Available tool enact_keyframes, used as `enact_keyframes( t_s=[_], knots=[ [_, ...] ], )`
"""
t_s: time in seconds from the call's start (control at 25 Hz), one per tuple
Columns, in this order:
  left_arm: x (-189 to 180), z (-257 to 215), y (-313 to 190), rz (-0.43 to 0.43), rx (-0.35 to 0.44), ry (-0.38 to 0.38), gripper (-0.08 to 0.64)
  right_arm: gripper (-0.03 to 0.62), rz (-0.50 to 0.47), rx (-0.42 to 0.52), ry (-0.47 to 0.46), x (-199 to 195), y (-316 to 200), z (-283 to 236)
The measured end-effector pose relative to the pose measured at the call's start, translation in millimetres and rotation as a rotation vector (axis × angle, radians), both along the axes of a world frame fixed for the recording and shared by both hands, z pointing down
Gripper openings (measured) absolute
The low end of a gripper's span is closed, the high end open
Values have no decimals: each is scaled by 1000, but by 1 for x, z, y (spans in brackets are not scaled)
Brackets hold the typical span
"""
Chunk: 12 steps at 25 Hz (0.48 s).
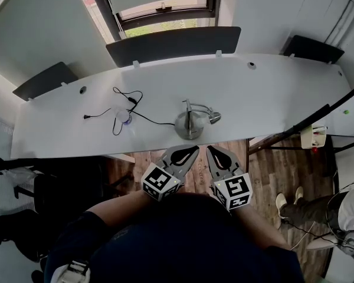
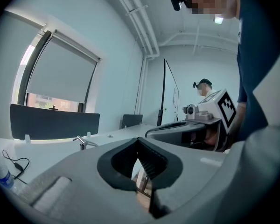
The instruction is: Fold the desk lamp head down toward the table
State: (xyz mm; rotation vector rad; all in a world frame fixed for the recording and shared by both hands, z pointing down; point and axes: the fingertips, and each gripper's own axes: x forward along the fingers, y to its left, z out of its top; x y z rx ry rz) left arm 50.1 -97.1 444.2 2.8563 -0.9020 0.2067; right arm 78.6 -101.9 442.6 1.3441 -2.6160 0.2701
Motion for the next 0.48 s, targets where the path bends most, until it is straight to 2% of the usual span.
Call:
enact_keyframes(
  t_s=[0.48],
  knots=[
    [-2, -3, 14, -13, 16, 9, 6, 8, -9, 23, -14, -4, 16, 2]
  ],
)
